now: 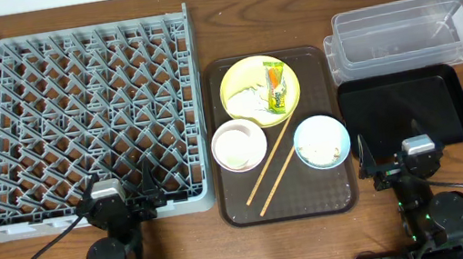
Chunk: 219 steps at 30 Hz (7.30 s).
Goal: Sort waste into correct bins and load items into the dishwasher rack
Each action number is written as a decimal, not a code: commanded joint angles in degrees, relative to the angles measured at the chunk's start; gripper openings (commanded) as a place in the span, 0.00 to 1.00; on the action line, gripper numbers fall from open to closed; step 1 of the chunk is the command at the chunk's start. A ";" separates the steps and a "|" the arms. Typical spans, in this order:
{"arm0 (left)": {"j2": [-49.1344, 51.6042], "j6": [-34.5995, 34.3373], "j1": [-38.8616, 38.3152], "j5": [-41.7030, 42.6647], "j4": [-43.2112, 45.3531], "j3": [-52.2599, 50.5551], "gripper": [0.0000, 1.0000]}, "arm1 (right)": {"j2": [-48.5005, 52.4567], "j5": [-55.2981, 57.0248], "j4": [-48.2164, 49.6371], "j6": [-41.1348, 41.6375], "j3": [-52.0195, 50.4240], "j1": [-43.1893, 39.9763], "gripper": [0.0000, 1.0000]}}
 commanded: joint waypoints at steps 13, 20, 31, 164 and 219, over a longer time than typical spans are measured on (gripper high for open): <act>0.22 0.96 -0.28 -0.48 -2.16 -0.85 1.00 | 0.02 0.55 -0.26 -0.52 -0.09 -0.31 0.99; 0.22 0.96 -0.28 -0.48 -2.16 -0.85 1.00 | 0.02 0.55 -0.26 -0.52 -0.09 -0.31 0.99; 0.22 0.96 -0.28 -0.48 -2.16 -0.85 1.00 | 0.02 0.55 -0.26 -0.52 -0.09 -0.31 0.99; 50.47 -4.26 -0.28 -0.28 -52.26 51.95 1.00 | 104.94 9.46 -18.99 27.15 75.67 17.18 0.01; 50.47 -4.24 -0.28 -0.28 -52.26 51.95 1.00 | 96.94 -13.57 -22.64 8.22 75.67 9.90 0.73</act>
